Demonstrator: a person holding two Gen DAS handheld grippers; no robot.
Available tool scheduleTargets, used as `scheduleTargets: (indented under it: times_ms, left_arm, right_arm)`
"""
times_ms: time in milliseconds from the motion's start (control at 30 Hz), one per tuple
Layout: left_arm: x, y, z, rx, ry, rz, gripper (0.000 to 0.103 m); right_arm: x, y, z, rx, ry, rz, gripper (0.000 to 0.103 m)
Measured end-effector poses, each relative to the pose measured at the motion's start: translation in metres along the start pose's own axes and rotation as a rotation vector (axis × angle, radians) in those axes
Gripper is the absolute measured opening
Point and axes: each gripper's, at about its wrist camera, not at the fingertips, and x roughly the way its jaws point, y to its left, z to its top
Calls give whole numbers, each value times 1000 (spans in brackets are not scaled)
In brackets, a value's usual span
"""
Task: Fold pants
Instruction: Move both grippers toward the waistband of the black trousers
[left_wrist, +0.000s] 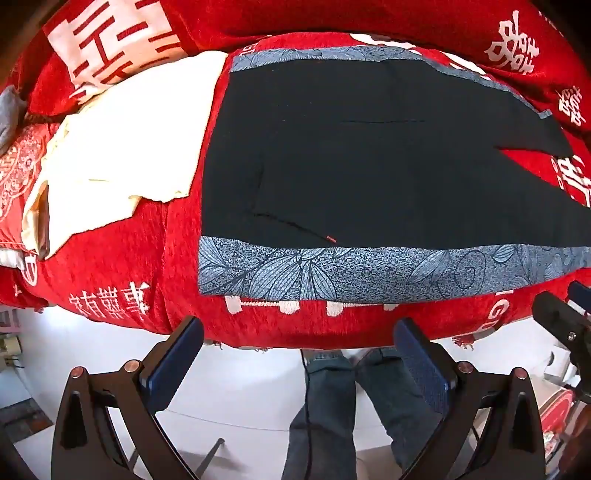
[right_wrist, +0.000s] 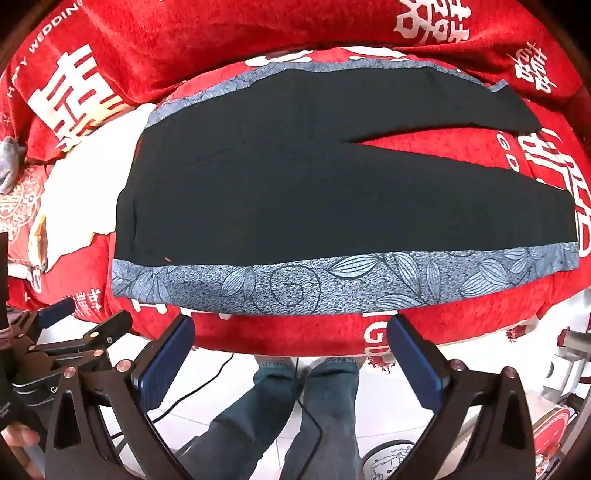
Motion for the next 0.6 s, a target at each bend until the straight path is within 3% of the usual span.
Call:
scheduleTargets:
  times_ms: [600]
  left_arm:
    - [11,-4,-2,26,37,5,103]
  right_arm:
    - [11,-3,1,7,56,12,103]
